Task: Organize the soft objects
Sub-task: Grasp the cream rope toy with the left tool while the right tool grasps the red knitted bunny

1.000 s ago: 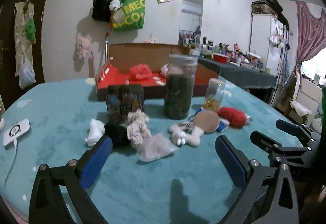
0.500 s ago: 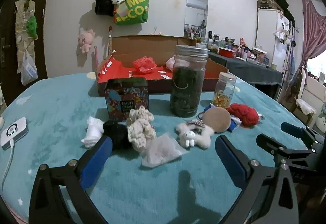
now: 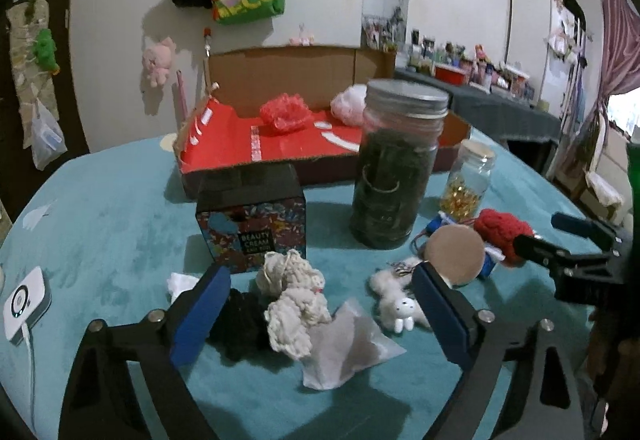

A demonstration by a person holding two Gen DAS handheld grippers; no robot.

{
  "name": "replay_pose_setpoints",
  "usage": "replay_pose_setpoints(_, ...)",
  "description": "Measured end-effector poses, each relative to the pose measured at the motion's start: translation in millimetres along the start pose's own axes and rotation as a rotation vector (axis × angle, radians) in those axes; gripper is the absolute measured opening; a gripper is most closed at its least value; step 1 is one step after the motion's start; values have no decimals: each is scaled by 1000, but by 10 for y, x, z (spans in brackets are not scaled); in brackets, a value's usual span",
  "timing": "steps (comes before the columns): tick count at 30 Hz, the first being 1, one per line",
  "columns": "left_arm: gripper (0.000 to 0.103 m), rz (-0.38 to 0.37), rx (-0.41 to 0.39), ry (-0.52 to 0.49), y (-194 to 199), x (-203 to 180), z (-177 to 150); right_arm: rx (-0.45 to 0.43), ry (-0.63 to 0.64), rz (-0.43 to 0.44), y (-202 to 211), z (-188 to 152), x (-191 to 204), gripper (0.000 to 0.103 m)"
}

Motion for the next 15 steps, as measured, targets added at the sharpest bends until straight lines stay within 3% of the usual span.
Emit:
replay_pose_setpoints(6,73,-22,96,-17,-184,68,-23,79,27,56,-229,51,9,98)
replay_pose_setpoints(8,56,-36,135,-22,-243,83,-73,107,24,92,-297,46,51,92)
replay_pose_setpoints(11,33,-22,155,-34,-293,128,-111,162,12,135,-403,-10,93,63)
replay_pose_setpoints(12,29,-22,152,-30,-290,149,-105,173,-6,163,-430,-28,102,49)
replay_pose_setpoints(15,25,-41,149,-20,-244,169,-72,163,-46,207,-393,-23,93,37)
Point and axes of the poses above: each gripper's, at about its wrist camera, not at the fingertips, and y roughly against the way its jaws point, x to its left, z to its top, the point moved 10 cm from there along -y, roughly the way its jaws point, and after that the axes turned 10 degrees about y, right-handed, at the moved point
